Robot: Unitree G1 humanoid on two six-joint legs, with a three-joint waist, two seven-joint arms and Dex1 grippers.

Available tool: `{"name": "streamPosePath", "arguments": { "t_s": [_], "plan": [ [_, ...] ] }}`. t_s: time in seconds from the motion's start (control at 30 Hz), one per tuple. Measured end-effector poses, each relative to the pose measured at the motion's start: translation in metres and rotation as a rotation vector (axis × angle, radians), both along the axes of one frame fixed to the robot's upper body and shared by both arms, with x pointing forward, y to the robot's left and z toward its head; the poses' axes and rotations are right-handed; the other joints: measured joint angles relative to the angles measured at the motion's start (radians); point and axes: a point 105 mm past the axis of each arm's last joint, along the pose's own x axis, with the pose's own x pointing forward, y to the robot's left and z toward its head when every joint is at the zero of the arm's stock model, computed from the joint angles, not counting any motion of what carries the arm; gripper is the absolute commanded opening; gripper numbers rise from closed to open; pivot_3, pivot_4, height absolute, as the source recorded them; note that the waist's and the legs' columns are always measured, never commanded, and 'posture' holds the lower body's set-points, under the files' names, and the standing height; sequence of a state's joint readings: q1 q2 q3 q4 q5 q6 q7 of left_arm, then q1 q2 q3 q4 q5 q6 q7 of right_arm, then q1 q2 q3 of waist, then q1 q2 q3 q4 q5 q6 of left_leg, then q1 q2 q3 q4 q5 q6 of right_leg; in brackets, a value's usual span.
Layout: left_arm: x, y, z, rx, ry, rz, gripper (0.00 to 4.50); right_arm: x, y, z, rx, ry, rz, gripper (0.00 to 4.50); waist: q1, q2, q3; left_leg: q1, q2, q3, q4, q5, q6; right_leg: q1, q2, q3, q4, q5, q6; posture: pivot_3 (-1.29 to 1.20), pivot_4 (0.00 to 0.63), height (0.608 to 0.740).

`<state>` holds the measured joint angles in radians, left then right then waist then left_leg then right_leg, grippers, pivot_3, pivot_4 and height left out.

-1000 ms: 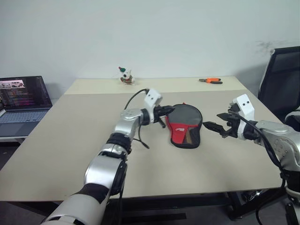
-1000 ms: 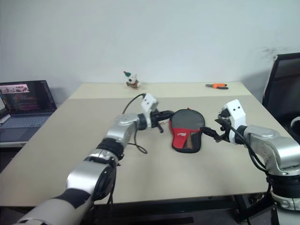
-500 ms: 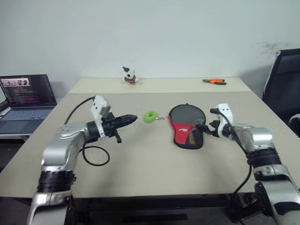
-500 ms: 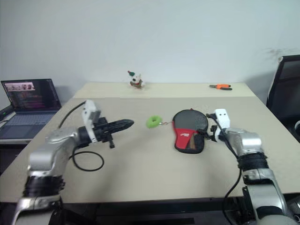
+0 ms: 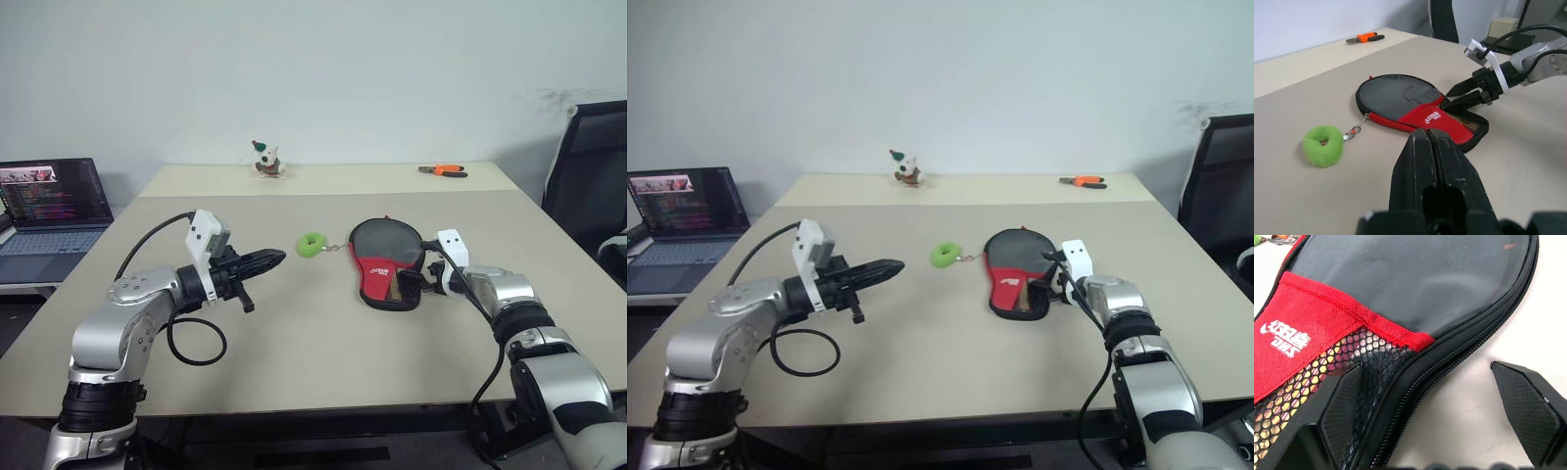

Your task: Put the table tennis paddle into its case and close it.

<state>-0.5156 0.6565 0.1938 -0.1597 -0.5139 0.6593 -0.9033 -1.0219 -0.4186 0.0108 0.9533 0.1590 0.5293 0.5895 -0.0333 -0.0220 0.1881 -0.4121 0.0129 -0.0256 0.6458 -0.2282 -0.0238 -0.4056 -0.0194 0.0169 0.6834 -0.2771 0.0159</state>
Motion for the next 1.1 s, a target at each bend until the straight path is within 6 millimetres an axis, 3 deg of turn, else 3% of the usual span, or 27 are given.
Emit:
{"name": "streamPosePath", "arguments": {
  "t_s": [0.13,0.23,0.67,0.9,1.1],
  "plan": [
    [0.000,0.001,0.000,0.007,0.005,0.003,0.06,-0.003,0.002,0.000,0.026,0.028,0.024,4.50,0.000,0.000,0.000,0.000,0.000,0.000,0.000,0.000,0.000,0.000,0.000,0.000,0.000,0.000,0.000,0.00,0.150,0.740],
    [0.000,-0.001,-0.002,0.011,0.010,-0.005,0.00,-0.003,0.007,-0.002,0.026,0.035,0.036,3.92,-0.002,-0.001,-0.001,0.002,0.000,0.001,-0.001,0.000,0.000,0.001,0.000,0.000,0.000,0.000,0.000,0.00,0.150,0.740],
    [-0.002,-0.004,-0.006,0.041,0.028,-0.037,0.00,0.001,0.037,-0.013,0.121,0.102,0.032,0.01,-0.026,-0.003,-0.002,0.017,0.001,0.001,-0.001,0.000,0.000,0.012,0.001,0.003,0.005,0.000,0.000,0.00,0.150,0.740],
    [-0.019,-0.002,-0.017,0.025,0.101,-0.124,0.00,0.000,0.046,-0.011,0.170,0.140,0.055,0.01,-0.030,-0.003,-0.002,0.018,0.001,0.001,-0.003,0.000,0.000,0.013,0.001,0.003,0.004,-0.001,-0.001,0.00,0.150,0.740],
    [-0.043,0.010,-0.008,0.016,0.132,-0.186,0.00,-0.014,0.081,-0.005,0.199,0.215,0.231,0.01,-0.048,-0.003,-0.002,0.016,0.004,0.000,-0.005,-0.001,0.000,0.010,0.001,0.003,0.003,-0.002,-0.002,0.00,0.150,0.740]
  ]
}}
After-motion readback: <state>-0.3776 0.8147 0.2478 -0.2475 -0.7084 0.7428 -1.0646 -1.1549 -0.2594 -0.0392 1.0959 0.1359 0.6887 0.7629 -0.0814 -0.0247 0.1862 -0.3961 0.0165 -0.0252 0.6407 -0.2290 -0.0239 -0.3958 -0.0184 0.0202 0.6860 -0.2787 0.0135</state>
